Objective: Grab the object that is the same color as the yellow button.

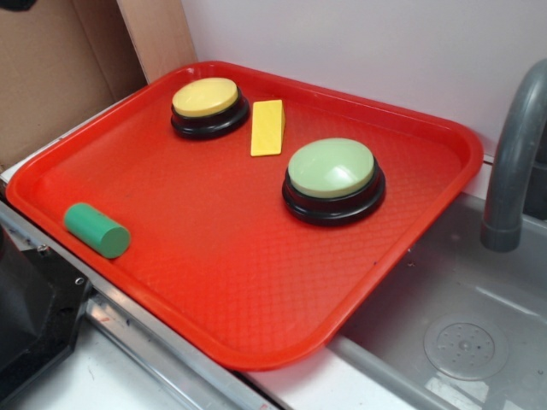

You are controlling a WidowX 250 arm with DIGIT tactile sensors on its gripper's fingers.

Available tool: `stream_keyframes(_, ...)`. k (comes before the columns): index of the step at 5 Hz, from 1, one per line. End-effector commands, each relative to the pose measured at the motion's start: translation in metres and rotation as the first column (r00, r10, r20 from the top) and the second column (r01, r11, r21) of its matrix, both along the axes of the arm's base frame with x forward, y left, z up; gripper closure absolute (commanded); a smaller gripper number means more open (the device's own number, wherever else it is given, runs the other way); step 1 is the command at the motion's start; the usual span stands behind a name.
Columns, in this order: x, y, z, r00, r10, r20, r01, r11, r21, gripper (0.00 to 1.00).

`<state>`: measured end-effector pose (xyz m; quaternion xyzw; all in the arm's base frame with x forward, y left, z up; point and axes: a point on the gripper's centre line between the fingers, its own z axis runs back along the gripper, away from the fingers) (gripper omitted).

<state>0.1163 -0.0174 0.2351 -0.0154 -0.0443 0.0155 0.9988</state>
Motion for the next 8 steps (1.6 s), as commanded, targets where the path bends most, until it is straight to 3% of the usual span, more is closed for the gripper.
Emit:
stream_keyframes(1, 0.000, 0.000, 0.000, 1.000, 0.000, 0.000, 0.000, 1.000, 0.000, 0.00)
stream_keyframes(3, 0.050, -0.013, -0.019, 0.997, 0.079, 0.025, -0.078, 0.996, -0.040, 0.00)
stream_keyframes(4, 0.077, -0.017, -0.034, 0.978, 0.178, 0.106, -0.170, 0.982, -0.081, 0.00)
stream_keyframes(5, 0.102, -0.015, -0.054, 0.936, 0.298, 0.188, -0.283, 0.954, -0.099, 0.00)
stream_keyframes(6, 0.123, -0.006, -0.070, 0.881, 0.401, 0.251, -0.367, 0.914, -0.174, 0.00)
stream_keyframes(7, 0.144, 0.004, -0.090, 0.828, 0.487, 0.277, -0.448, 0.873, -0.193, 0.00)
stream_keyframes(8, 0.155, 0.014, -0.110, 0.763, 0.581, 0.284, -0.558, 0.814, -0.164, 0.00)
